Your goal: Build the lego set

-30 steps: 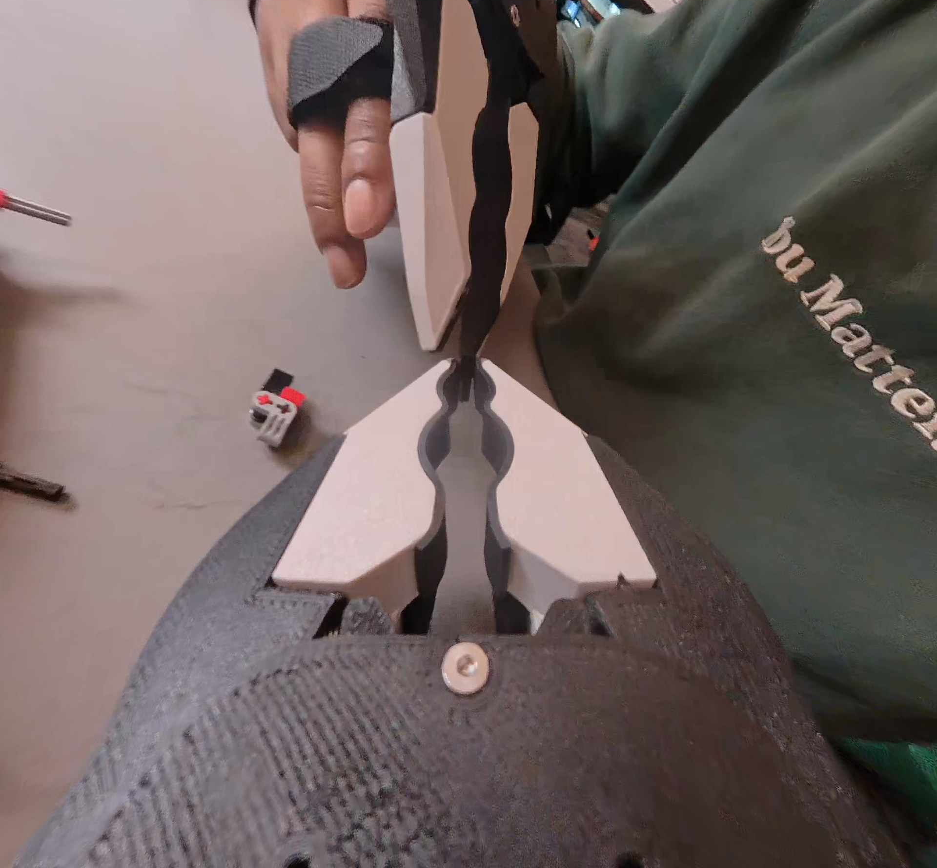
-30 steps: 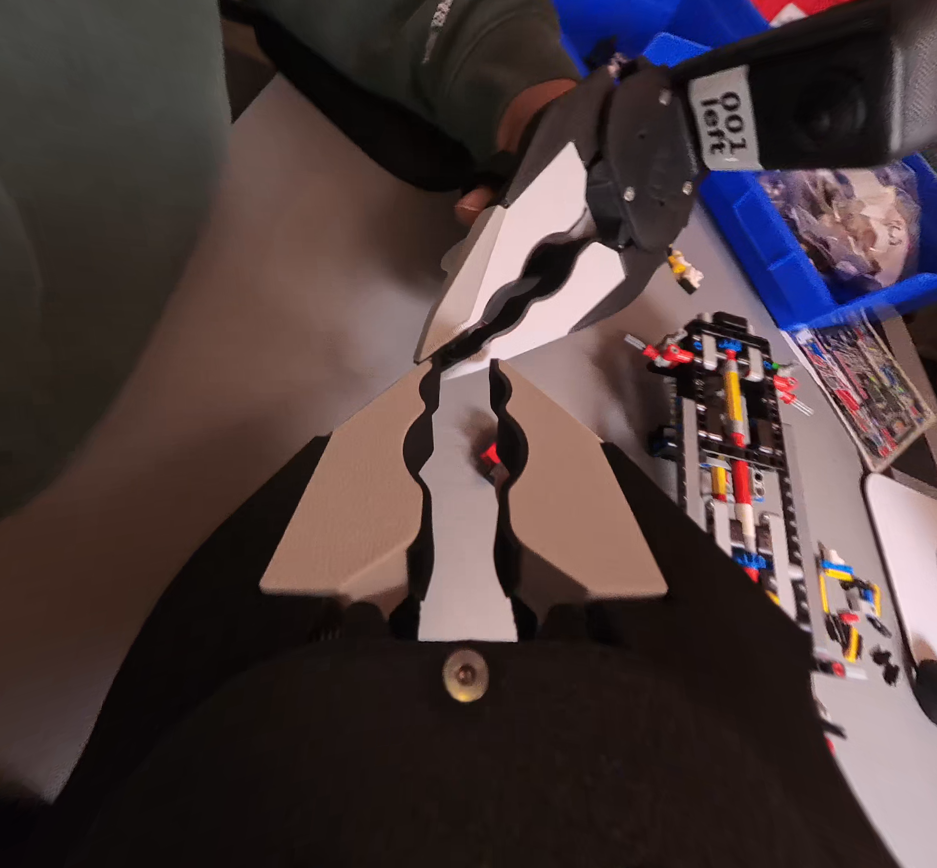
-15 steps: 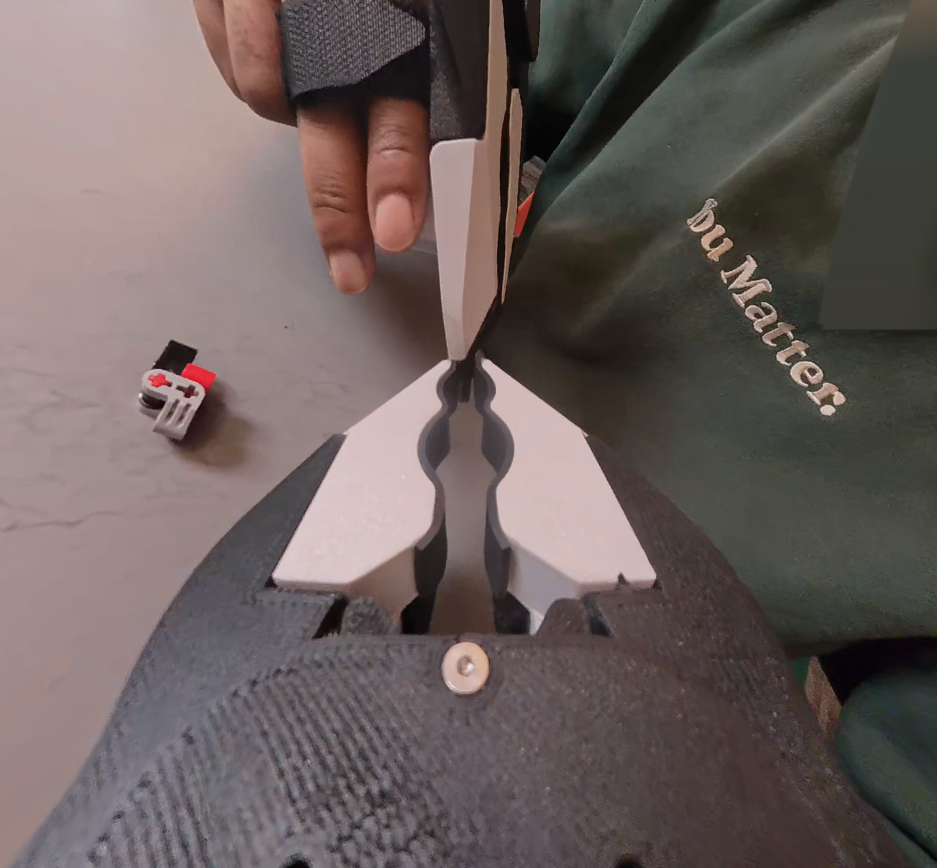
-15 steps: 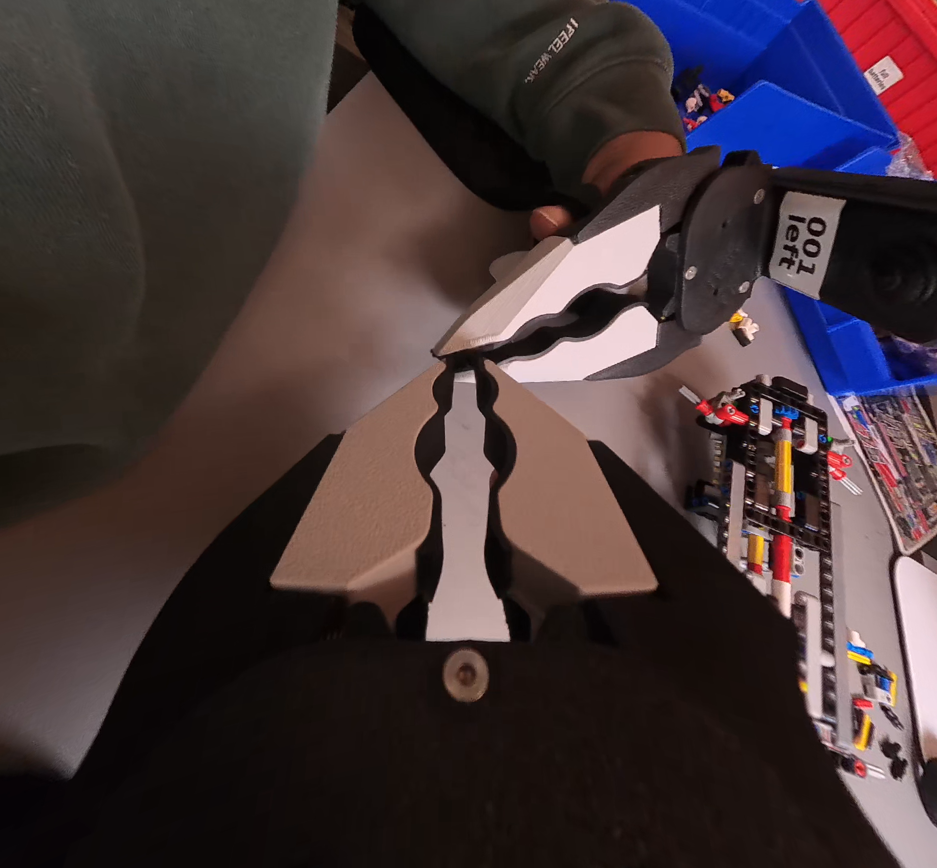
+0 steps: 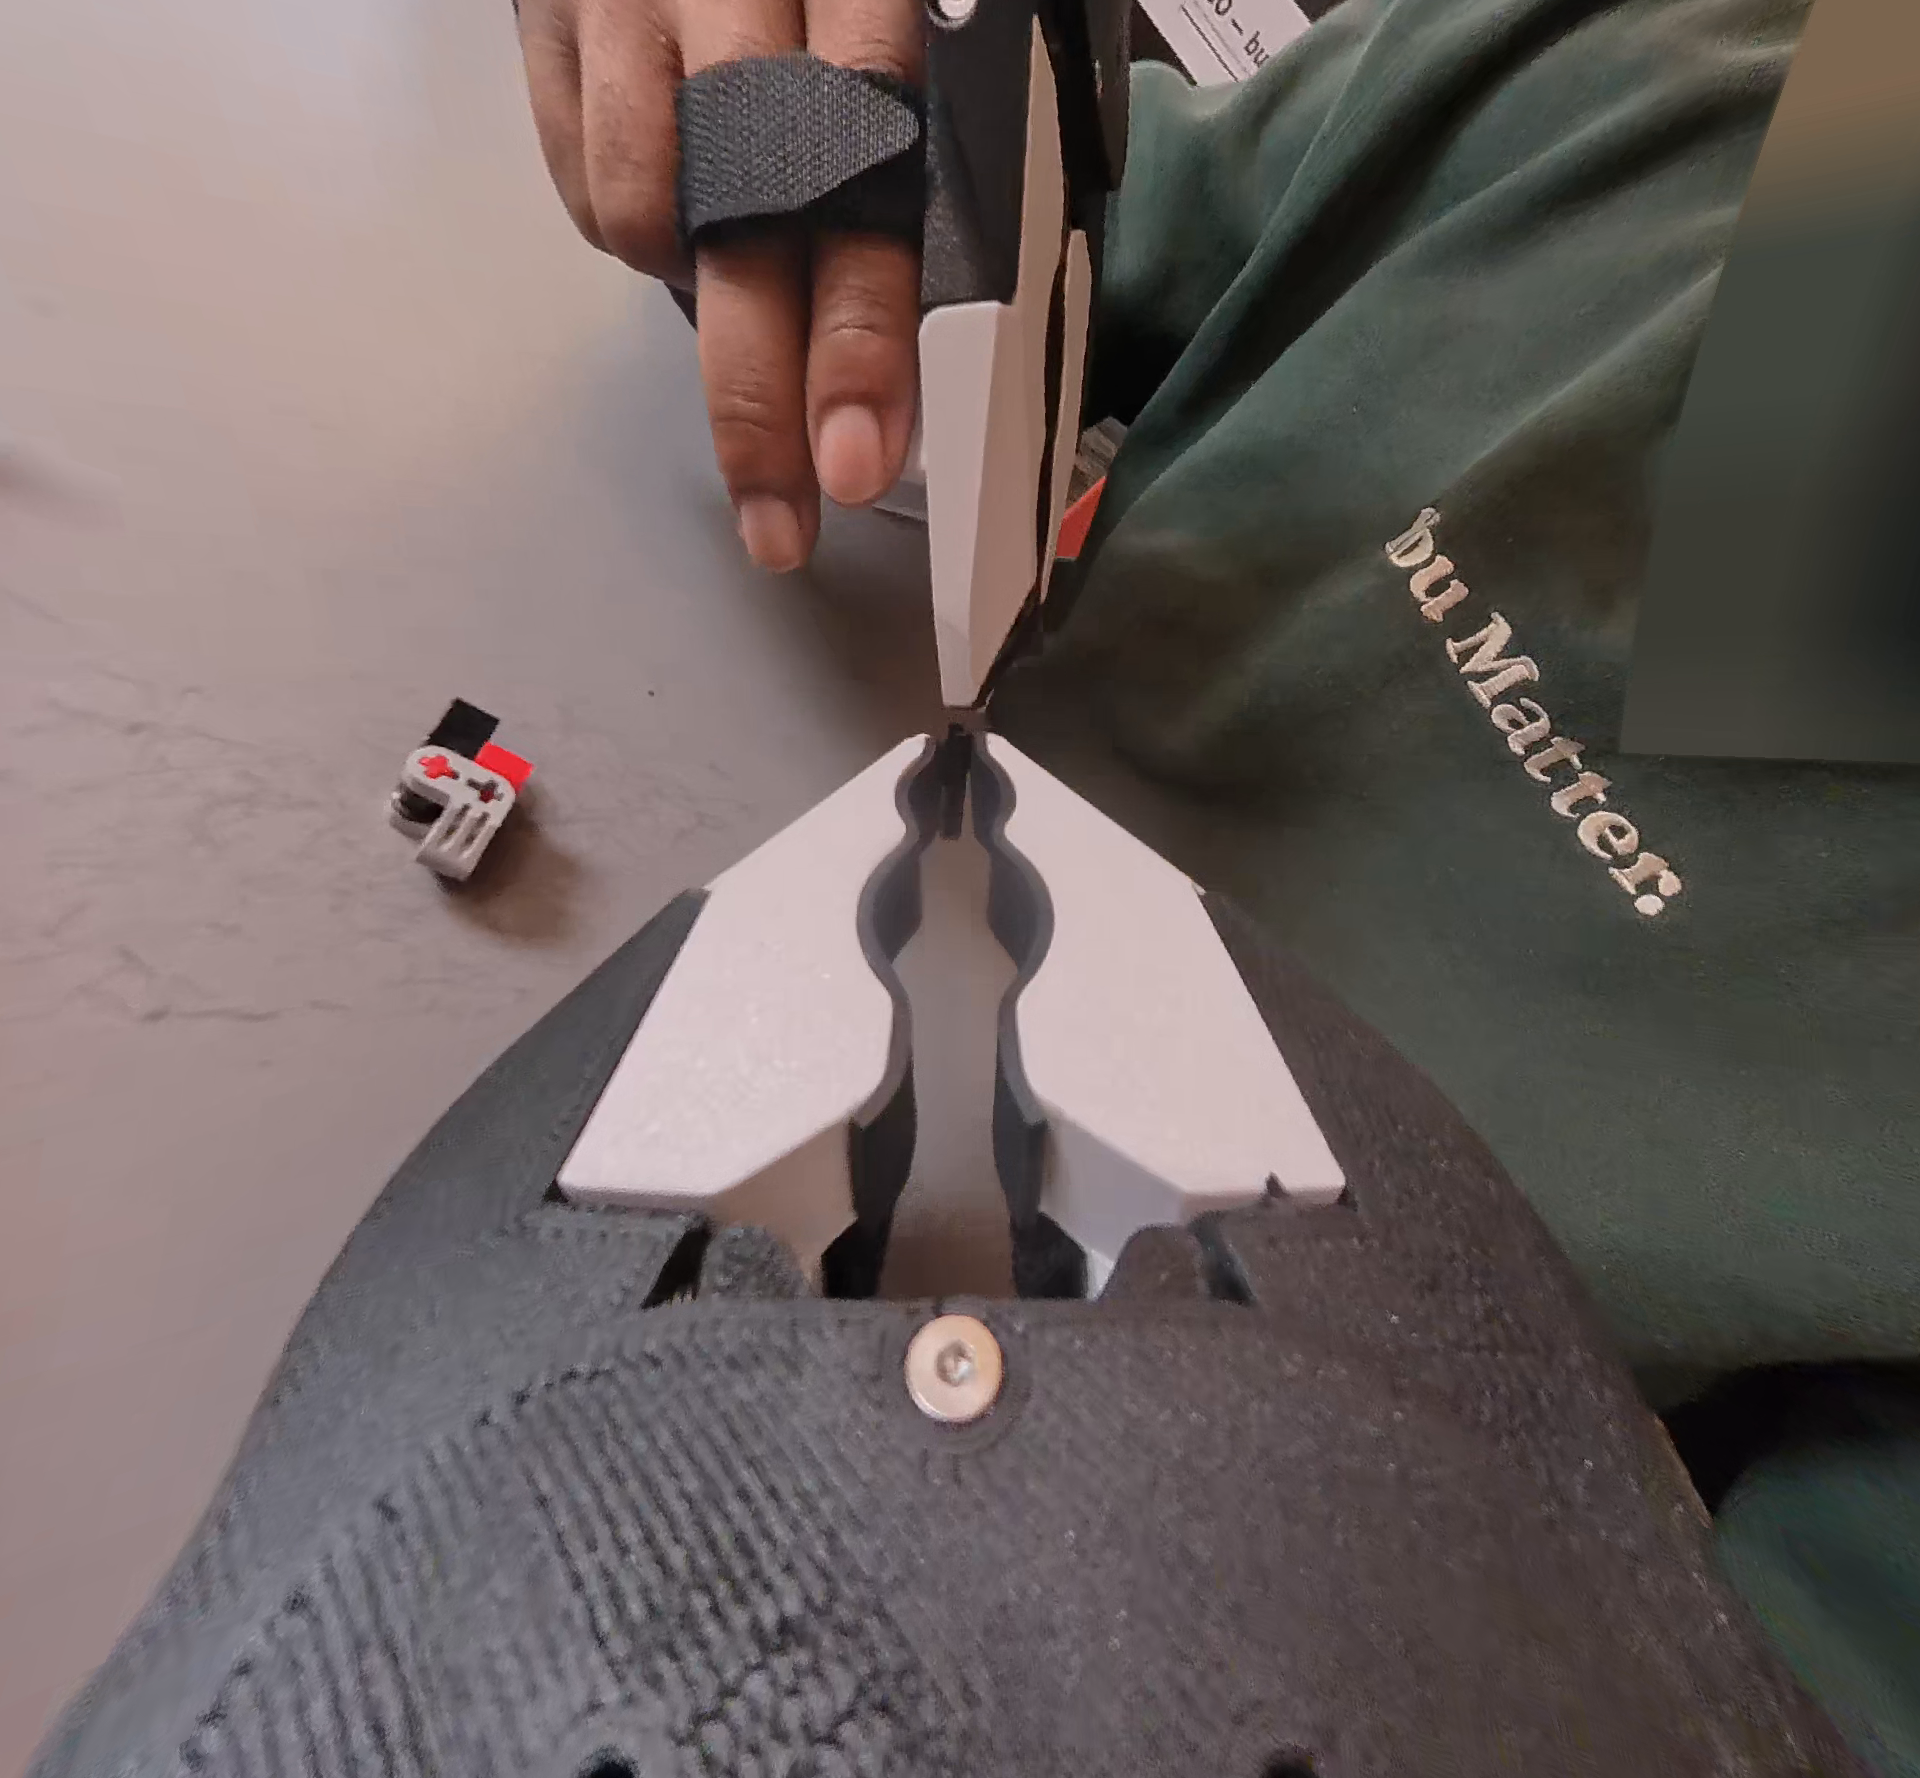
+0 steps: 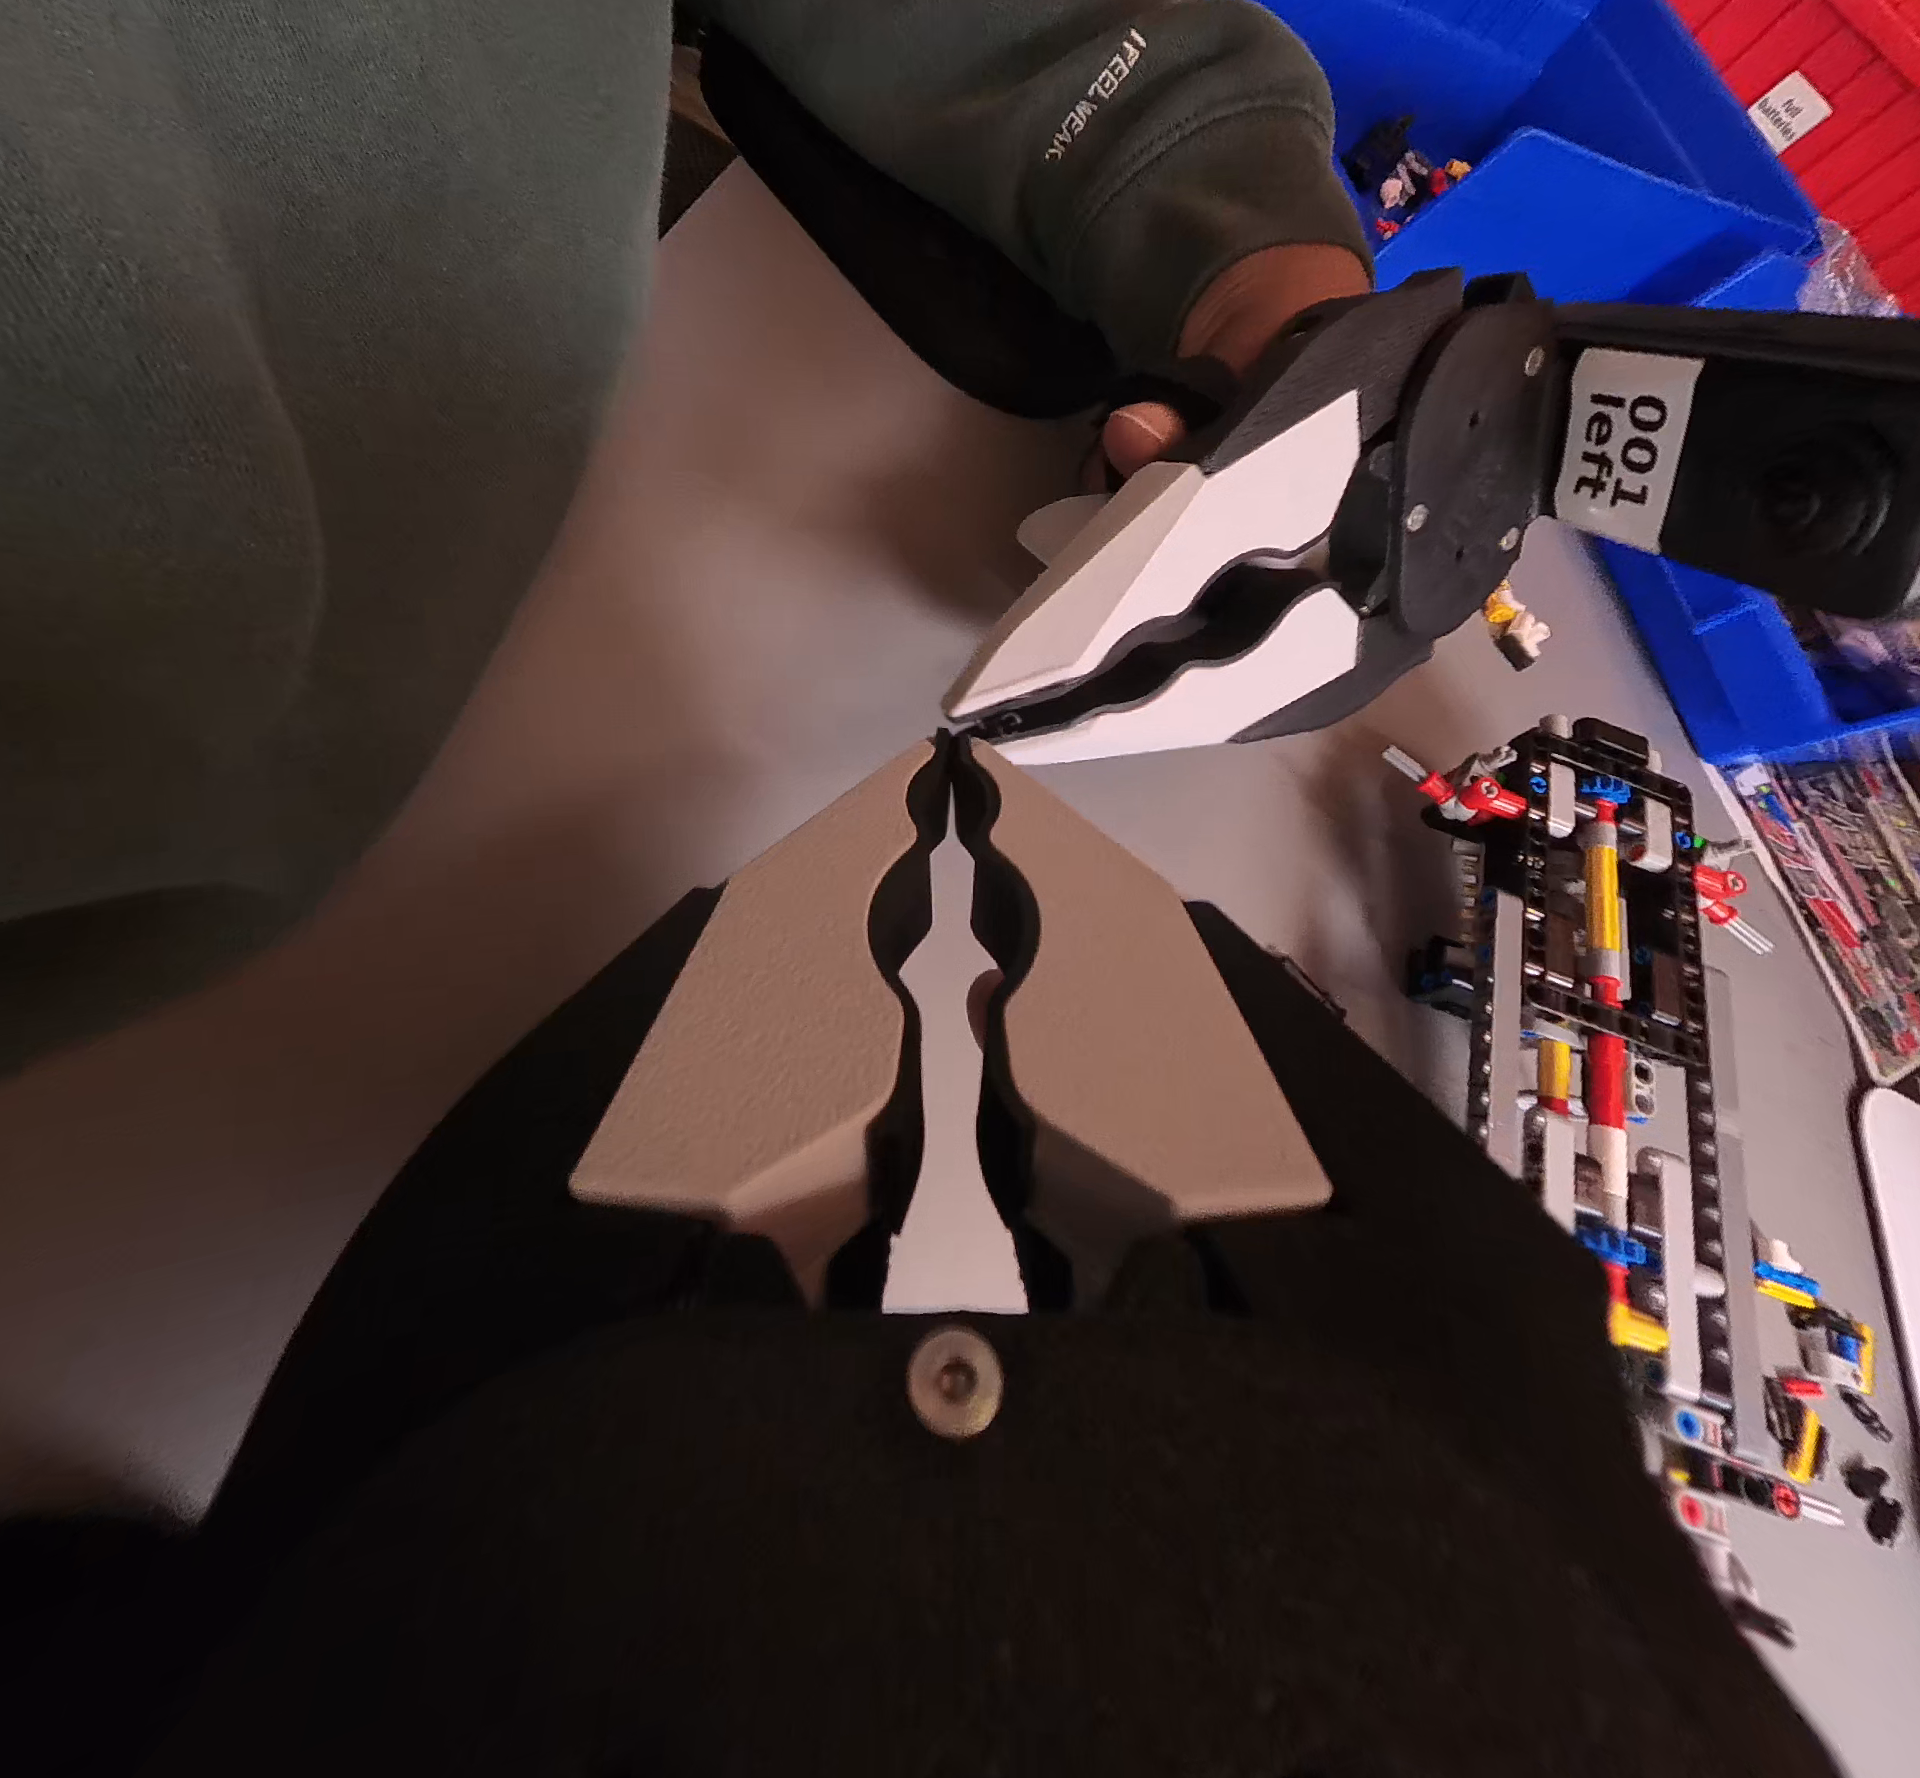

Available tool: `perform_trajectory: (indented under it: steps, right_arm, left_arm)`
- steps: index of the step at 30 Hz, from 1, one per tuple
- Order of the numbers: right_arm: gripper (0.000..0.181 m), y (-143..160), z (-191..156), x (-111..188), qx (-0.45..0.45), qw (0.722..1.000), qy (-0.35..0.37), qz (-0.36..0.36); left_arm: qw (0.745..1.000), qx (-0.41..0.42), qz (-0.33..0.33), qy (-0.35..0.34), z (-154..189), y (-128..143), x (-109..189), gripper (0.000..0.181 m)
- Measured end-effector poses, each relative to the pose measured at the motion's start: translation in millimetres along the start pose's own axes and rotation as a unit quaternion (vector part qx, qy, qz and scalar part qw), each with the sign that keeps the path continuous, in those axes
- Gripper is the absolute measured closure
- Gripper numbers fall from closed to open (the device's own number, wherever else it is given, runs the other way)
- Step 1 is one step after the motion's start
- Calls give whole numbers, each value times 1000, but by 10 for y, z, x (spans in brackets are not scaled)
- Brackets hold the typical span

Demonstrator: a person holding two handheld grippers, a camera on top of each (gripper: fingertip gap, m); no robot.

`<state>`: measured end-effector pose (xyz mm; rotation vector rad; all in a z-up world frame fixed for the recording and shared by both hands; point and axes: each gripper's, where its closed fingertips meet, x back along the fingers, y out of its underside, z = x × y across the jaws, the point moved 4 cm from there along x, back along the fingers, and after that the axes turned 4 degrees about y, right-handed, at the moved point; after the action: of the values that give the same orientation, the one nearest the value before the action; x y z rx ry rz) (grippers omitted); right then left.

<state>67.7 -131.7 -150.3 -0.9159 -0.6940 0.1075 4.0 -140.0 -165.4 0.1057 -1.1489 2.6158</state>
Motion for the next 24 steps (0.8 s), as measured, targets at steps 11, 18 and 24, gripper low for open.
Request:
perform_trajectory:
  steps: [11,18,24]
  right_arm:
    - [172,-9,0,-54,7,1000,16,-5]
    - [178,22,10,-41,2,1000,14,-12]
    - [173,19,-22,-92,9,1000,8,-14]
  left_arm:
    - [1000,0,-14,-3,-3,30,-42,178]
    - [1000,-2,-20,-11,-10,39,-33,178]
    - [1000,0,-29,-11,-17,63,-61,178]
